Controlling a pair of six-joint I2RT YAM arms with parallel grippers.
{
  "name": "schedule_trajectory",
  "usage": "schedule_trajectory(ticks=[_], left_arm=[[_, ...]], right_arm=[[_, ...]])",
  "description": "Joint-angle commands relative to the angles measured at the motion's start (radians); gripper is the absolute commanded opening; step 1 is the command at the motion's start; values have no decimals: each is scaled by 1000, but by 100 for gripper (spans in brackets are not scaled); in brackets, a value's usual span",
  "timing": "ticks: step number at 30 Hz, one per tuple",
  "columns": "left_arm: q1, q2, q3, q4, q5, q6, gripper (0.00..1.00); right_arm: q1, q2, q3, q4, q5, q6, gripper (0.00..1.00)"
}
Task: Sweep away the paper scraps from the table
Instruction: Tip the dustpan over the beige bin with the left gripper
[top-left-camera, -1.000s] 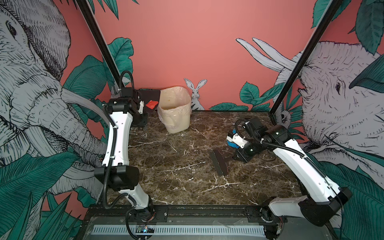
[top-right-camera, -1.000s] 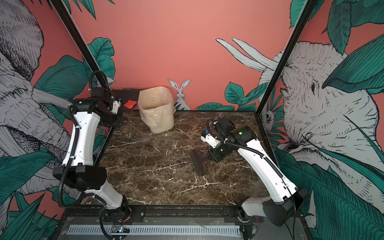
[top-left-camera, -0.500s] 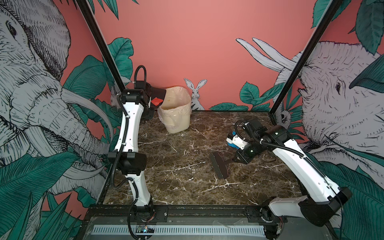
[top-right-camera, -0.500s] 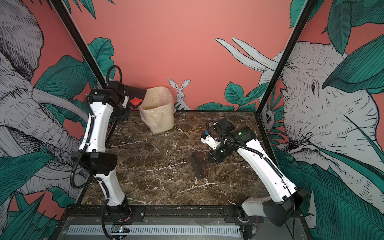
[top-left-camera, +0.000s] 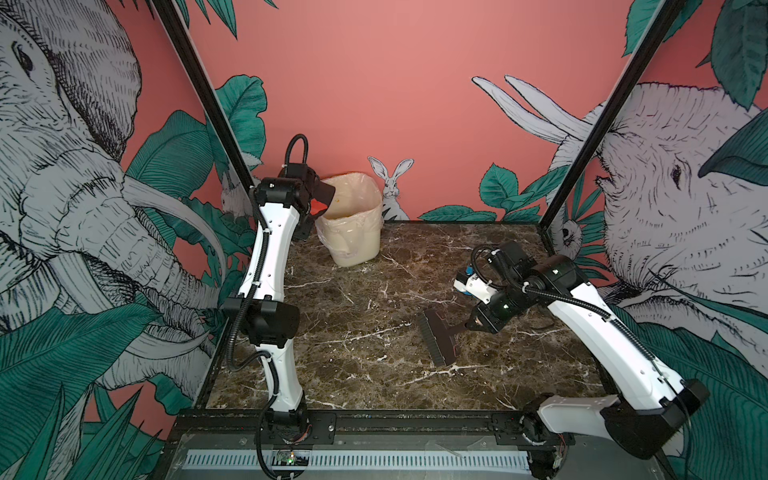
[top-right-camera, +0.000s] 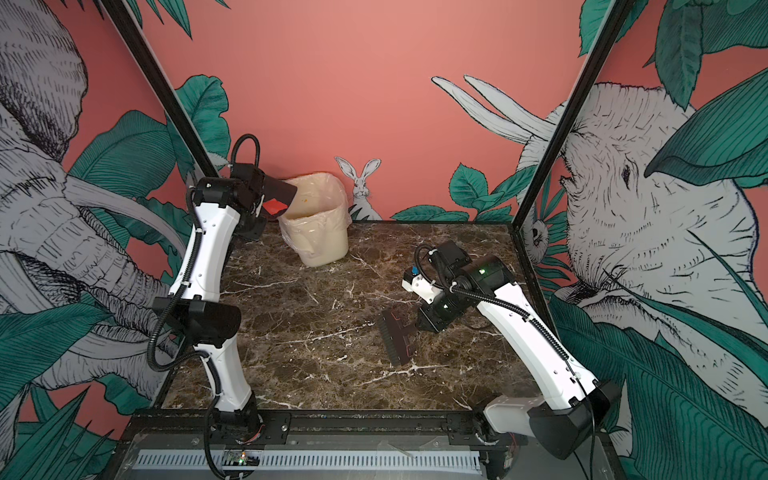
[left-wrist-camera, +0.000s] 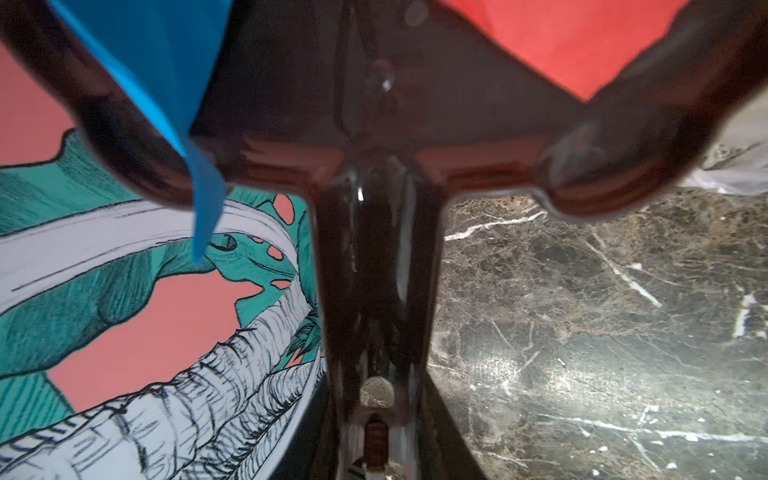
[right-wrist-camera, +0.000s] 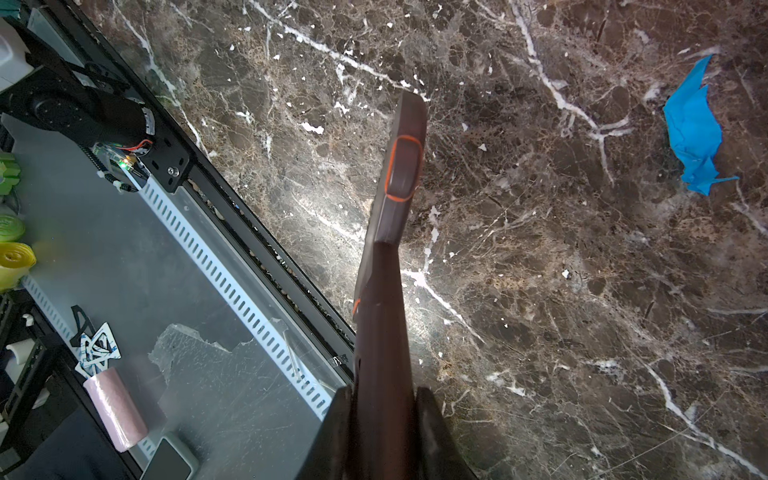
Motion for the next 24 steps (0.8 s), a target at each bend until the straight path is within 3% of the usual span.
schedule_trajectory(ticks=[1, 24], left_arm=[[-23, -14, 29, -9, -102, 34, 0], [-137, 12, 21, 118, -399, 224, 0]], right_arm=[[-5, -20, -3, -6, -38, 4, 0], [-5, -35, -38, -3, -75, 27, 0]])
